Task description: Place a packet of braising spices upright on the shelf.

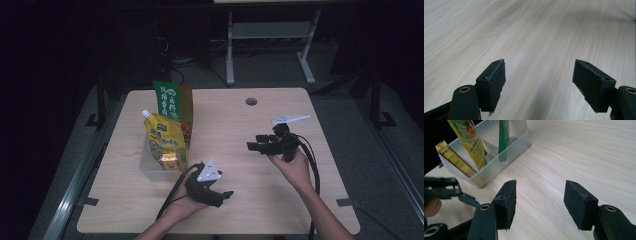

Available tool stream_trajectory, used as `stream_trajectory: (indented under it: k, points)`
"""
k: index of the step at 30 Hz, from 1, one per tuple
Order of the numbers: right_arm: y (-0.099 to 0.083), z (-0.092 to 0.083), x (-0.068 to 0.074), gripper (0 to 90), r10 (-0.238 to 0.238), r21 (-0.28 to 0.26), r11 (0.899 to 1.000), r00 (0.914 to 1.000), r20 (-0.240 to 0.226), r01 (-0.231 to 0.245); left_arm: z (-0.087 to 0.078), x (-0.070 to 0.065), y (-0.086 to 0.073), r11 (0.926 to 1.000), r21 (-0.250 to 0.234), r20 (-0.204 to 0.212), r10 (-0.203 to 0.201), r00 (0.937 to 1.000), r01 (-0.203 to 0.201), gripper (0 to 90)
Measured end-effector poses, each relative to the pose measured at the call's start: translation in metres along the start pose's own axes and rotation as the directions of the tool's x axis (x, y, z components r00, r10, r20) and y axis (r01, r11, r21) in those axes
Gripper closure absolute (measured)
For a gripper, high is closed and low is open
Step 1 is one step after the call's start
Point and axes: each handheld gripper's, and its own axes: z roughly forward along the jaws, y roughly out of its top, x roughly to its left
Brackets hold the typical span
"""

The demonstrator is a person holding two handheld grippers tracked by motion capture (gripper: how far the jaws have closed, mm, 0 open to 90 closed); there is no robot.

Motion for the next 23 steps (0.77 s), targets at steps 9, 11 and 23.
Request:
stream_trajectory:
  k: [9,11,23]
  points:
    - [-0.031,-0.012,-0.004,40.6,0.035,0.001,0.999,0.9994,0.007,-0.035,-0.001,0.0,-0.001,1.0,-0.002,-0.008,-0.001,1.0,0.001,25.7]
    - [-0.039,-0.013,-0.006,40.3,0.047,0.004,0.999,0.9989,0.005,-0.047,0.0,-0.001,-0.002,1.0,-0.002,-0.006,0.0,1.0,0.0,25.6]
    - [-0.074,-0.026,-0.004,37.1,0.078,-0.004,0.997,0.9969,0.007,-0.078,0.0,-0.002,-0.002,1.0,0.0,0.001,0.005,1.0,-0.005,25.3]
